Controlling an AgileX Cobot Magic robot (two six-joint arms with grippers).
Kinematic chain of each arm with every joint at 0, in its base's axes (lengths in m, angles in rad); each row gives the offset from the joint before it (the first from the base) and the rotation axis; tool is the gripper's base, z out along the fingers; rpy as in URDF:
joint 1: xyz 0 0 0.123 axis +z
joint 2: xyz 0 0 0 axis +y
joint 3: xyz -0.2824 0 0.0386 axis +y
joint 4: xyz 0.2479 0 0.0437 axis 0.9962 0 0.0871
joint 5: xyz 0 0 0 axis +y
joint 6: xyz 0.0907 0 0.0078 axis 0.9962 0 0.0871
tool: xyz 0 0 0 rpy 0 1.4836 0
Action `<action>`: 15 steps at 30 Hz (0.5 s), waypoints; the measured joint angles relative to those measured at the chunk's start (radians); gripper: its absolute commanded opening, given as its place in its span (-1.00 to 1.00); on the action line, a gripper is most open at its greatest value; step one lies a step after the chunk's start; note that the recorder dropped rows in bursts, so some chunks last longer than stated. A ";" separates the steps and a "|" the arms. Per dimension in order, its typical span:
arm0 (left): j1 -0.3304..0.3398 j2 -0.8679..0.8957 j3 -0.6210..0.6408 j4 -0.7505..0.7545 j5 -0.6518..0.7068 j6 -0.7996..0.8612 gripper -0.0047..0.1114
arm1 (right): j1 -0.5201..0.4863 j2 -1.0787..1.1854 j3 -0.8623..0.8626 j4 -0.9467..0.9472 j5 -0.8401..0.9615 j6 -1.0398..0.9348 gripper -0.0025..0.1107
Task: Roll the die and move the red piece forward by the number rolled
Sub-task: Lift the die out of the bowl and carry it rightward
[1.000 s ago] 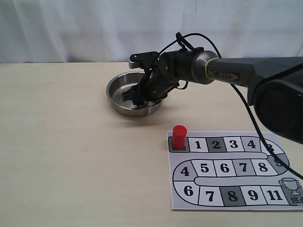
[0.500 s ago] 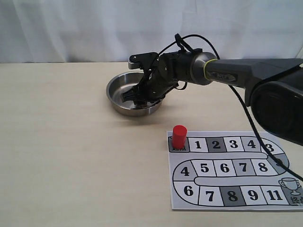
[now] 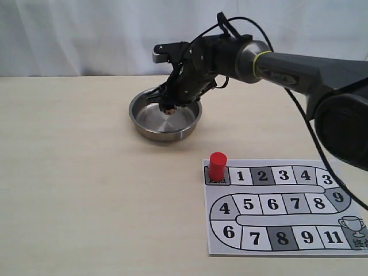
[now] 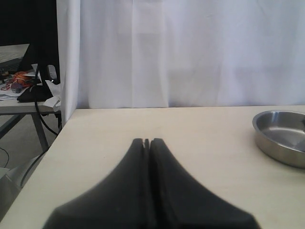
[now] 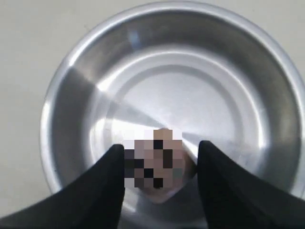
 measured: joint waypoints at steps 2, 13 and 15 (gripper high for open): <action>0.000 0.000 0.000 0.000 0.000 0.000 -0.92 | 0.000 -0.028 -0.004 -0.003 0.029 0.000 -0.88; 0.000 0.000 0.000 0.000 0.000 0.000 -0.92 | -0.003 -0.234 0.224 -0.113 0.053 0.010 -0.88; 0.000 0.000 0.000 0.000 0.000 0.000 -0.92 | -0.019 -0.282 0.304 -0.126 0.026 0.015 -0.88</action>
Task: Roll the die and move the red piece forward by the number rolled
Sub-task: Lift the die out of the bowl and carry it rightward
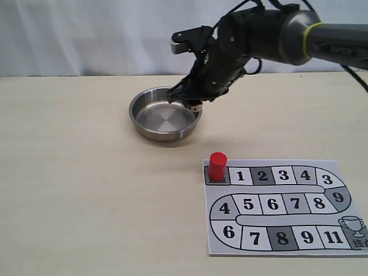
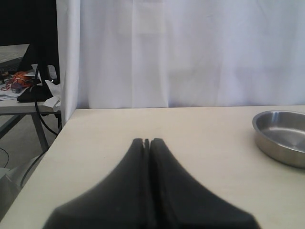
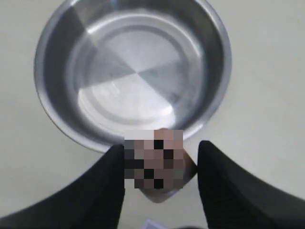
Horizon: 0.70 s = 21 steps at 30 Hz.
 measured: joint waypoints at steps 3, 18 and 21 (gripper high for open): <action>0.000 0.000 0.000 0.000 0.000 0.000 -0.92 | -0.044 -0.064 0.101 -0.003 -0.031 0.003 -0.88; 0.000 0.000 0.000 0.000 0.000 0.000 -0.92 | -0.344 -0.168 0.379 -0.338 -0.064 0.115 -0.88; 0.000 0.000 0.000 0.000 0.000 0.000 -0.92 | -0.399 -0.168 0.380 -0.399 -0.068 0.153 -0.88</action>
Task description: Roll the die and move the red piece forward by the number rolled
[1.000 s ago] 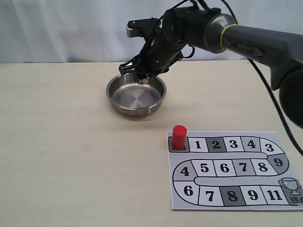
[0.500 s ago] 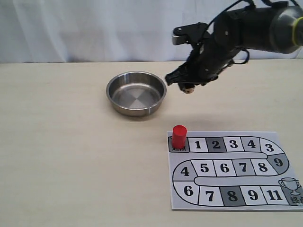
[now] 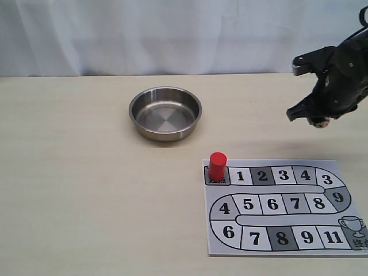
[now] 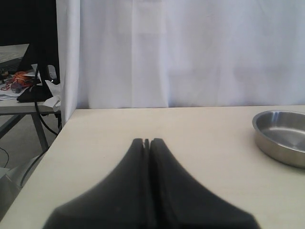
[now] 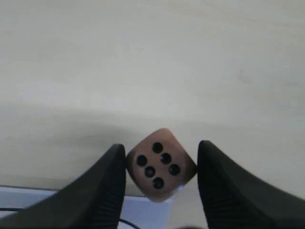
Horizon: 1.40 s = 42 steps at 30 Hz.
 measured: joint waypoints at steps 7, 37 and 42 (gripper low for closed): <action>0.000 0.000 0.000 0.000 0.000 0.000 -0.92 | -0.129 0.000 0.002 -0.070 -0.027 0.024 -0.88; 0.000 0.000 0.000 0.000 0.000 0.000 -0.92 | -0.197 0.089 0.010 1.148 -0.089 -0.956 0.67; 0.000 0.000 0.000 0.000 0.000 0.000 -0.92 | -0.197 0.089 0.010 0.927 -0.152 -0.724 0.27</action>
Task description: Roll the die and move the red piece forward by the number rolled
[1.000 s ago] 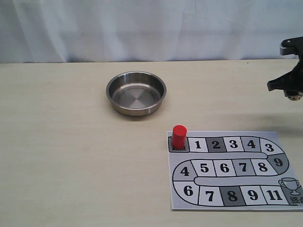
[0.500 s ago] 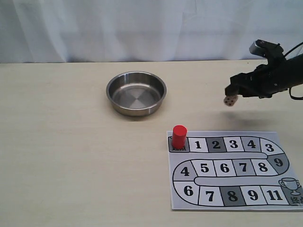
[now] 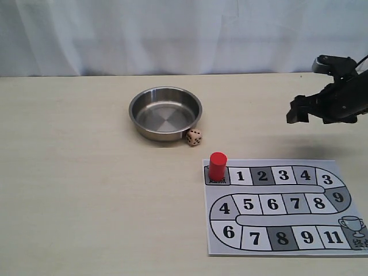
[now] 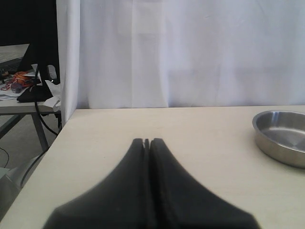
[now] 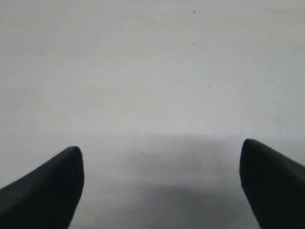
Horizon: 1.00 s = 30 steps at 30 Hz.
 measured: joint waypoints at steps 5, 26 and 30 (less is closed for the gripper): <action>0.000 0.000 0.000 0.000 0.000 0.000 -0.92 | 0.000 0.000 0.000 -0.143 -0.011 0.133 -0.15; 0.000 0.000 0.000 0.000 0.000 0.000 -0.92 | 0.173 -0.085 0.000 -0.174 0.028 0.041 -0.88; 0.000 0.000 0.000 0.000 0.000 0.000 -0.92 | 0.286 -0.091 -0.002 -0.174 0.031 0.037 -0.88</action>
